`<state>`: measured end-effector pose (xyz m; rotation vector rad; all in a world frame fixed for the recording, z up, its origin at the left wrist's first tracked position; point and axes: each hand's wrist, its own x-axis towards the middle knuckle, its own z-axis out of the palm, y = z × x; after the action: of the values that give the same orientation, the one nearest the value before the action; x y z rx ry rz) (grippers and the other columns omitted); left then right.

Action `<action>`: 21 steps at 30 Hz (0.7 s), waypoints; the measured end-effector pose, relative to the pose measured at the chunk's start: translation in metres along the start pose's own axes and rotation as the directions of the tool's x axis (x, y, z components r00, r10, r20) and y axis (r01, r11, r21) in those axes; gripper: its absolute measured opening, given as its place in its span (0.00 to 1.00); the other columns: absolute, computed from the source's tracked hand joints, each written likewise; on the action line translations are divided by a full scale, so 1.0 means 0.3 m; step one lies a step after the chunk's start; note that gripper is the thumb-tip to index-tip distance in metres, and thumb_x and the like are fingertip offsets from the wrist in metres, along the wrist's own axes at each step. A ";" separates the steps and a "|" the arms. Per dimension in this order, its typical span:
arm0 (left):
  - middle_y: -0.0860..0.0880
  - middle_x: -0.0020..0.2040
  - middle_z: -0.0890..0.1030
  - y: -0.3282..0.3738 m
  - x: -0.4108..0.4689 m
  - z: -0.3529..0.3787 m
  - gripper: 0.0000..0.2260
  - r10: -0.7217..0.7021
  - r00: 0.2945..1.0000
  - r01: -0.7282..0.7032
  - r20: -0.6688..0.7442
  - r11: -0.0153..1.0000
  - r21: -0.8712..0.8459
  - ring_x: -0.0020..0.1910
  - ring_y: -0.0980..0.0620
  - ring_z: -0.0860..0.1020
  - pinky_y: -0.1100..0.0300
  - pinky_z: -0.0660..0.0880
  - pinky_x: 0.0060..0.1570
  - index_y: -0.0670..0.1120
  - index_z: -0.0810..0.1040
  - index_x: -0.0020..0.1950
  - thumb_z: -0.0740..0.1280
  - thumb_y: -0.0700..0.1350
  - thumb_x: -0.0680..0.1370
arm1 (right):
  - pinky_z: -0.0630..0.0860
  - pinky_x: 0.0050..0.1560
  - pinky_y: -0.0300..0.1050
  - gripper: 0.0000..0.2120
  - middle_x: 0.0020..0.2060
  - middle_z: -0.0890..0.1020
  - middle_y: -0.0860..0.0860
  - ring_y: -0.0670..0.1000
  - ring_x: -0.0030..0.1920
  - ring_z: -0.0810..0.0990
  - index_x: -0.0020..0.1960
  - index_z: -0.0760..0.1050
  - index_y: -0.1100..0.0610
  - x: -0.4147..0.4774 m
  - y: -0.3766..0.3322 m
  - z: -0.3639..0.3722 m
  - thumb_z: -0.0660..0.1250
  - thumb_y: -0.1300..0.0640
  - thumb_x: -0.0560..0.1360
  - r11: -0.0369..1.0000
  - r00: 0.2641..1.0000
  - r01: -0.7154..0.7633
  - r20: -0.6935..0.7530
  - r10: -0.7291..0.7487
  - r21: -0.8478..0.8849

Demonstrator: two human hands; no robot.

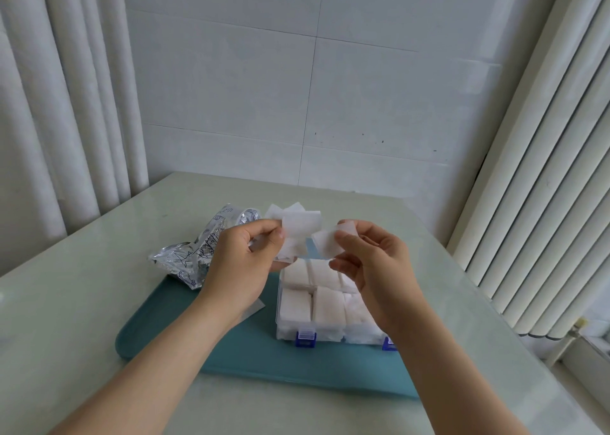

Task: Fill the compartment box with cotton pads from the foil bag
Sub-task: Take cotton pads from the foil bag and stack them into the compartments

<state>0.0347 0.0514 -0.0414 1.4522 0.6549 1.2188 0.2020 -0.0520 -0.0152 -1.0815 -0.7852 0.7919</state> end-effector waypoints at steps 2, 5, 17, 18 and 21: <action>0.49 0.52 0.87 -0.003 0.000 0.002 0.07 -0.008 1.000 0.008 -0.011 1.000 0.020 0.51 0.51 0.87 0.57 0.85 0.47 0.46 0.87 0.58 0.70 0.41 0.83 | 0.82 0.45 0.44 0.04 0.47 0.86 0.60 0.56 0.43 0.84 0.53 0.83 0.64 -0.006 0.010 0.006 0.72 0.66 0.79 0.999 0.999 -0.010 0.051 0.012 -0.037; 0.47 0.50 0.88 0.000 -0.005 0.013 0.07 -0.022 1.000 0.022 0.004 1.000 0.018 0.51 0.46 0.87 0.53 0.86 0.47 0.46 0.88 0.56 0.70 0.40 0.83 | 0.81 0.45 0.42 0.05 0.48 0.88 0.58 0.53 0.44 0.85 0.53 0.85 0.61 -0.014 0.023 0.021 0.75 0.64 0.78 0.989 0.996 0.066 0.065 -0.058 -0.135; 0.51 0.49 0.89 0.035 -0.028 0.024 0.08 -0.085 0.986 0.082 0.143 0.996 0.028 0.50 0.50 0.88 0.53 0.86 0.47 0.49 0.89 0.54 0.70 0.42 0.83 | 0.83 0.46 0.43 0.18 0.43 0.86 0.60 0.52 0.41 0.88 0.60 0.84 0.52 -0.016 0.050 0.051 0.81 0.59 0.72 0.969 0.968 0.169 -0.155 -0.197 -0.178; 0.51 0.49 0.89 0.035 -0.028 0.022 0.08 -0.083 0.985 0.078 0.154 0.996 0.036 0.51 0.50 0.88 0.52 0.86 0.48 0.49 0.89 0.54 0.70 0.41 0.83 | 0.82 0.46 0.41 0.19 0.43 0.86 0.60 0.52 0.41 0.88 0.62 0.83 0.51 -0.015 0.050 0.051 0.81 0.58 0.72 0.966 0.967 0.169 -0.157 -0.200 -0.194; 0.51 0.50 0.89 0.034 -0.028 0.022 0.09 -0.082 0.980 0.074 0.182 0.996 0.052 0.52 0.49 0.87 0.46 0.86 0.52 0.49 0.89 0.55 0.69 0.41 0.83 | 0.80 0.44 0.37 0.18 0.43 0.86 0.59 0.50 0.39 0.86 0.63 0.83 0.53 -0.014 0.050 0.050 0.80 0.56 0.73 0.960 0.969 0.165 -0.142 -0.200 -0.227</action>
<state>0.0357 0.0386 -0.0339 1.5415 0.6098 1.0009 0.1847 -0.0448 -0.0258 -1.2288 -0.8300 0.4619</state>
